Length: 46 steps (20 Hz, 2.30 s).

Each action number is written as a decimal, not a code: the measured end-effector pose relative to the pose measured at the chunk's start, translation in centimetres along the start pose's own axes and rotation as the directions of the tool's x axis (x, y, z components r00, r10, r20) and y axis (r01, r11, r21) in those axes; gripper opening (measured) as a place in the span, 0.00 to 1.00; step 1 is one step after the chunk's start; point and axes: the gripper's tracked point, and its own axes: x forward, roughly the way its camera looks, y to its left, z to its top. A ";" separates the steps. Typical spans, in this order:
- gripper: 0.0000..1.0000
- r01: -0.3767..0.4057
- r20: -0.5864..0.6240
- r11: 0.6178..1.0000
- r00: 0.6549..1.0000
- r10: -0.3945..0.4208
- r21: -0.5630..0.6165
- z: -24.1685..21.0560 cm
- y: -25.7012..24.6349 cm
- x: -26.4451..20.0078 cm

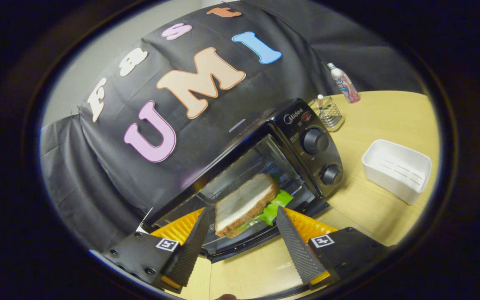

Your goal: Open the toaster oven, put the food inside, and close the toaster oven door.

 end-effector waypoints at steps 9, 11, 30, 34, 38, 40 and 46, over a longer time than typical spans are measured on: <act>1.00 0.118 -0.001 0.959 0.992 -0.123 -0.257 0.0 -1.3 -5.8; 1.00 0.170 -0.022 0.922 0.982 -0.189 -0.348 -1.0 -2.8 -7.4; 1.00 0.351 -0.128 0.715 0.843 -0.522 -0.605 -9.1 -10.1 -14.6; 0.99 0.334 -0.150 0.698 0.832 -0.534 -0.633 -10.5 -10.4 -14.5; 0.99 0.294 -0.180 0.688 0.830 -0.528 -0.664 -12.2 -10.6 -13.4; 0.99 0.280 -0.175 0.691 0.842 -0.510 -0.667 -12.5 -10.2 -12.8; 0.99 0.245 -0.185 0.706 0.861 -0.473 -0.665 -12.8 -9.4 -11.6</act>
